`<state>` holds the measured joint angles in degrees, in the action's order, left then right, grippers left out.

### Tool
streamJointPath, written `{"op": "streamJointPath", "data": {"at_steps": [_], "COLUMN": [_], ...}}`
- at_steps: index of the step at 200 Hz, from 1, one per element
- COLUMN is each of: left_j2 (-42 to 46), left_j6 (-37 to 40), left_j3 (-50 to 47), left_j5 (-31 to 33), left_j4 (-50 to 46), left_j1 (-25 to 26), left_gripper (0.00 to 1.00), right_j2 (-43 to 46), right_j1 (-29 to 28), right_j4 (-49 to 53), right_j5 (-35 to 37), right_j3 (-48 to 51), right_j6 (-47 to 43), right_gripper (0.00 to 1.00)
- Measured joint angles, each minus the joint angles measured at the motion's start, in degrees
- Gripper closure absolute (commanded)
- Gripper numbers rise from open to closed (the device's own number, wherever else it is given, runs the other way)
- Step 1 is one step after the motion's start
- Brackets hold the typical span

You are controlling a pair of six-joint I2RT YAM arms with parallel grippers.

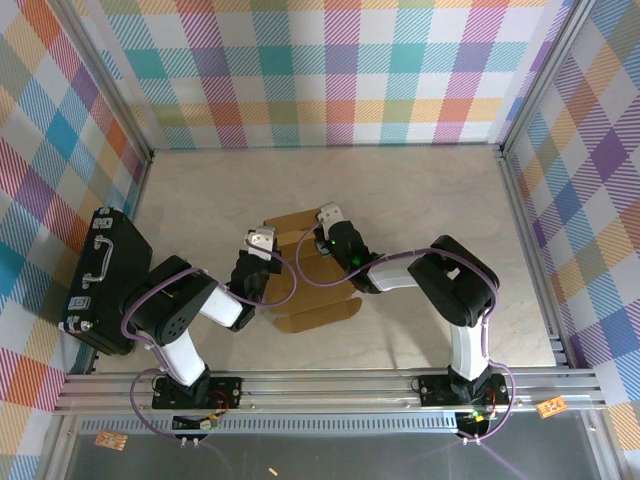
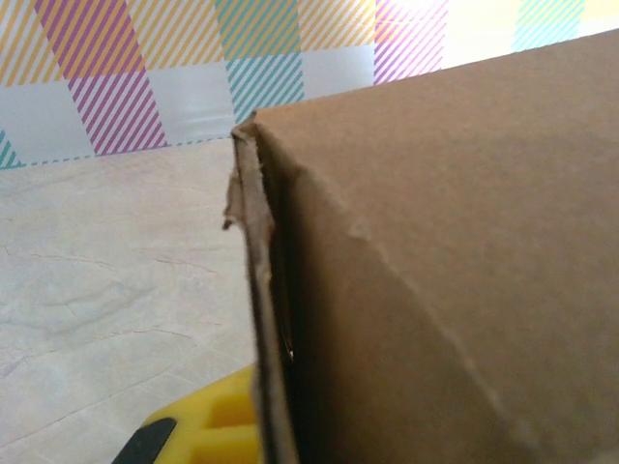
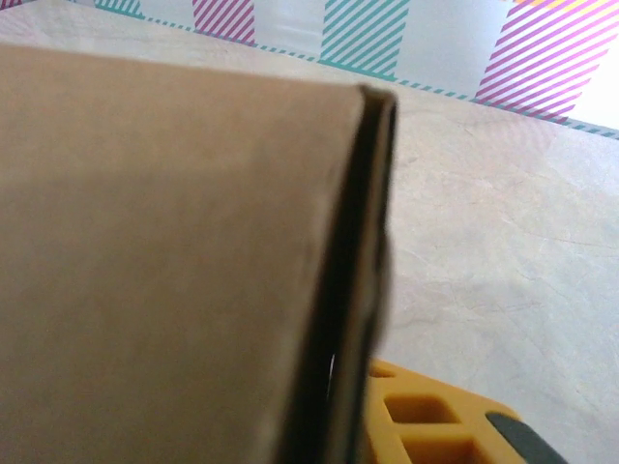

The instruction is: Fold the paper box

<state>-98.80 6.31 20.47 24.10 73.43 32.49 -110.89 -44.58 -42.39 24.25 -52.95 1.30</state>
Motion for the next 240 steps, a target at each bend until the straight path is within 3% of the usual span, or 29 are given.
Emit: {"op": "streamJointPath", "data": {"at_steps": [73, 110, 187, 240], "left_j2": [-0.11, -0.15, -0.13, -0.55], "left_j6": [0.17, -0.26, -0.98, -2.45], "left_j3": [-0.02, 0.0, 0.92, 5.49], "left_j5": [-0.37, -0.39, 1.6, 8.24], "left_j4": [-0.07, -0.17, -2.1, -7.32], "left_j1": [0.0, 0.0, 0.07, 3.02], "left_gripper": [1.0, 1.0, 1.0, 1.0], "right_j2": [-0.33, -0.33, -0.28, 0.57], "right_j1": [-0.09, -0.7, -0.42, 0.28], "right_j4": [2.12, 6.62, 10.19, 11.67], "right_j5": [2.51, 5.33, 3.26, 2.54], "right_j3": [-1.79, -4.42, -5.73, -5.73], "right_j6": [-0.24, -0.15, 1.4, 3.5], "right_gripper": [0.92, 0.93, 0.88, 0.91]}}
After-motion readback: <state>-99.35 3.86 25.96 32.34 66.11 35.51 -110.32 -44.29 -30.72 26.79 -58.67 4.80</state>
